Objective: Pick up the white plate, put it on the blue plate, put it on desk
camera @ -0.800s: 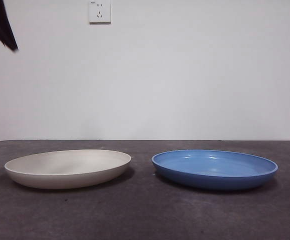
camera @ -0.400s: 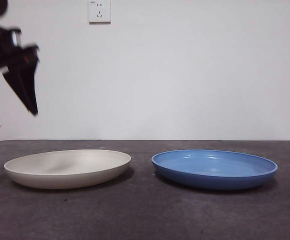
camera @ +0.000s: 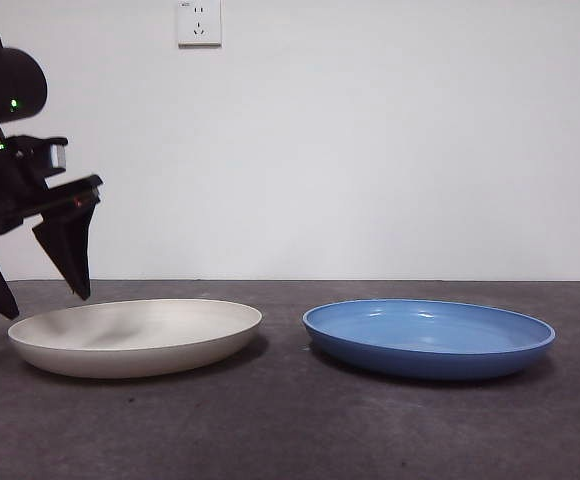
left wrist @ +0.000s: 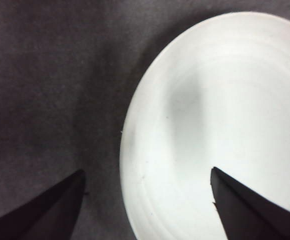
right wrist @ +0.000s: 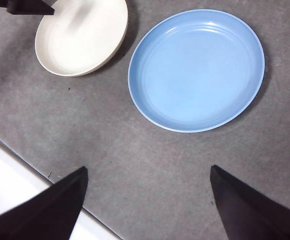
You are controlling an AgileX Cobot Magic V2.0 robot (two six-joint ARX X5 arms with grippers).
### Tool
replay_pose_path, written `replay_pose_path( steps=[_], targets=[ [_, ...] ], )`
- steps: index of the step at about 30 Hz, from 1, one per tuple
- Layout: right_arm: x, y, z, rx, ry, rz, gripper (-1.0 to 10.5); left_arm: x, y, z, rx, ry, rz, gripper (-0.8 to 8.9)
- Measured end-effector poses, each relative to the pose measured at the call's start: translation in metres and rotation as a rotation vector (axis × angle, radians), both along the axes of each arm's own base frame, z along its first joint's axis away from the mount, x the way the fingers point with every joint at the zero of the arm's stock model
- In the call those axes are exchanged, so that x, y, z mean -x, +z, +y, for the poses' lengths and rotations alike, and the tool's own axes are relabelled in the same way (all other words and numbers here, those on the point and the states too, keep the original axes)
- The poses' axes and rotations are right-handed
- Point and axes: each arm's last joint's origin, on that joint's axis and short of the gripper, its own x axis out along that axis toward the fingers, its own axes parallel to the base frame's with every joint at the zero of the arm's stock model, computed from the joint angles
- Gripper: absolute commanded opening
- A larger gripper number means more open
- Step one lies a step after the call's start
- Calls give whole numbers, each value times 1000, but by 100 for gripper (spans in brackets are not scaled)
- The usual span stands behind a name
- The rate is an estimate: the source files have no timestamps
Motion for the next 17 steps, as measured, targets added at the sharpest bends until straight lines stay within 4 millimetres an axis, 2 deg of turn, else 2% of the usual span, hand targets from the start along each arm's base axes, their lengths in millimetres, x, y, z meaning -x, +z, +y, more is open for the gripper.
replay_pose_path(
  steps=[3,6,9,14,17],
  targets=[
    [0,0,0,0,0,-2,392,-2,-6,0,-3,1,13,329],
    [0,0,0,-1,0,-7,392,-3,-9,0,-5,1,21,252],
    [-1,0,0,-1,0,-7,392,-5,-13,-1,-6,2,33,226],
    [-1,0,0,-1,0,-7,392,-7,-16,-1,-3,11,36,4],
    [-1,0,0,-1,0,-7,392,-7,-16,-1,-1,24,34,8]
  ],
)
